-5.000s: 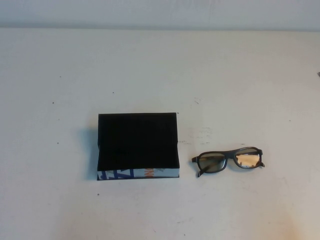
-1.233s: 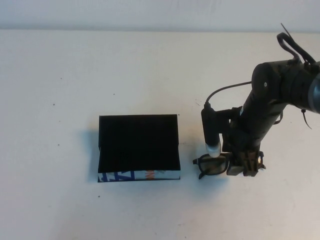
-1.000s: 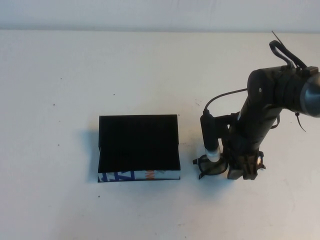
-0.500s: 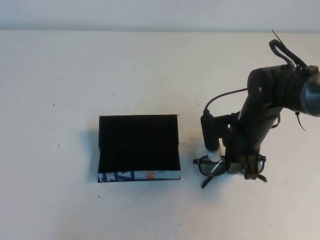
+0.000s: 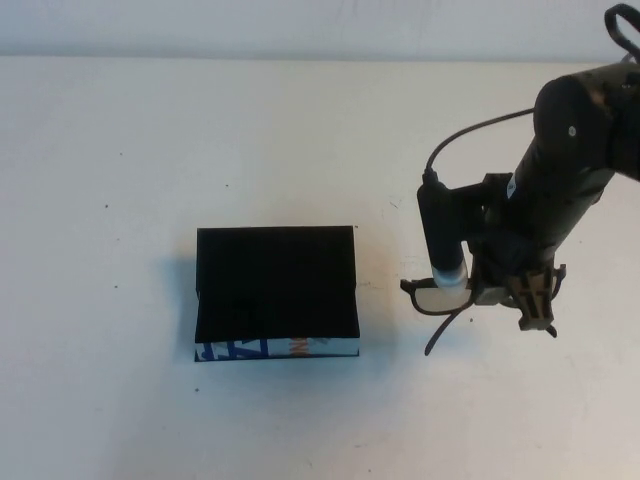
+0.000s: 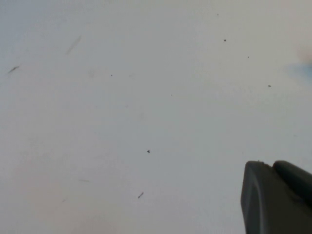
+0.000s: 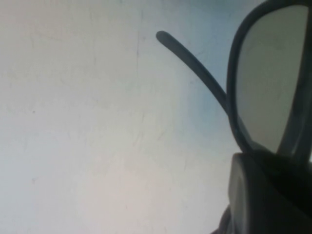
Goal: Return glasses to glasses case
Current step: Place the glasses in the glasses case
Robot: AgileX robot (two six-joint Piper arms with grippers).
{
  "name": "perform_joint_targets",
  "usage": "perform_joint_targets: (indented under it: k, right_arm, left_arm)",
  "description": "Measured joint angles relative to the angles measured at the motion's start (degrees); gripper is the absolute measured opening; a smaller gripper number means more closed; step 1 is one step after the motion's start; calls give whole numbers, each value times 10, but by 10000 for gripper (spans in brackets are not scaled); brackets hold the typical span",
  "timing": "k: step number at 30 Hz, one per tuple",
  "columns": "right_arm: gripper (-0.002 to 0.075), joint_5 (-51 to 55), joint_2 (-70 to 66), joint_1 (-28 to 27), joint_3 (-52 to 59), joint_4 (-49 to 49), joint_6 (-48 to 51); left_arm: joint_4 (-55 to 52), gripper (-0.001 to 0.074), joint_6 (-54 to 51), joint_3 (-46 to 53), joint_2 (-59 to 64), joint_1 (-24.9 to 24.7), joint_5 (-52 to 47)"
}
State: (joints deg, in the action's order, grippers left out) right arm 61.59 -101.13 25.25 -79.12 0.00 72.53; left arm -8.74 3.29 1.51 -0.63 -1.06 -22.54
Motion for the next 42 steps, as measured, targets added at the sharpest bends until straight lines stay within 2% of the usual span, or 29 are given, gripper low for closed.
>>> perform_joint_targets:
  k: [6, 12, 22, 28, 42]
  right_arm:
    - [75, 6, 41, 38, -5, -9, -52]
    - [75, -6, 34, 91, -60, 15, -83]
    - [73, -31, -126, 149, -239, 60, -96]
    - [73, -4, -205, 154, -306, 61, -97]
    - [73, -25, -238, 154, -312, 83, -97]
  left_arm:
    - [0, -1, 0, 0, 0, 0, 0]
    - [0, -1, 0, 0, 0, 0, 0]
    - [0, -1, 0, 0, 0, 0, 0]
    - [0, -1, 0, 0, 0, 0, 0]
    - [0, -1, 0, 0, 0, 0, 0]
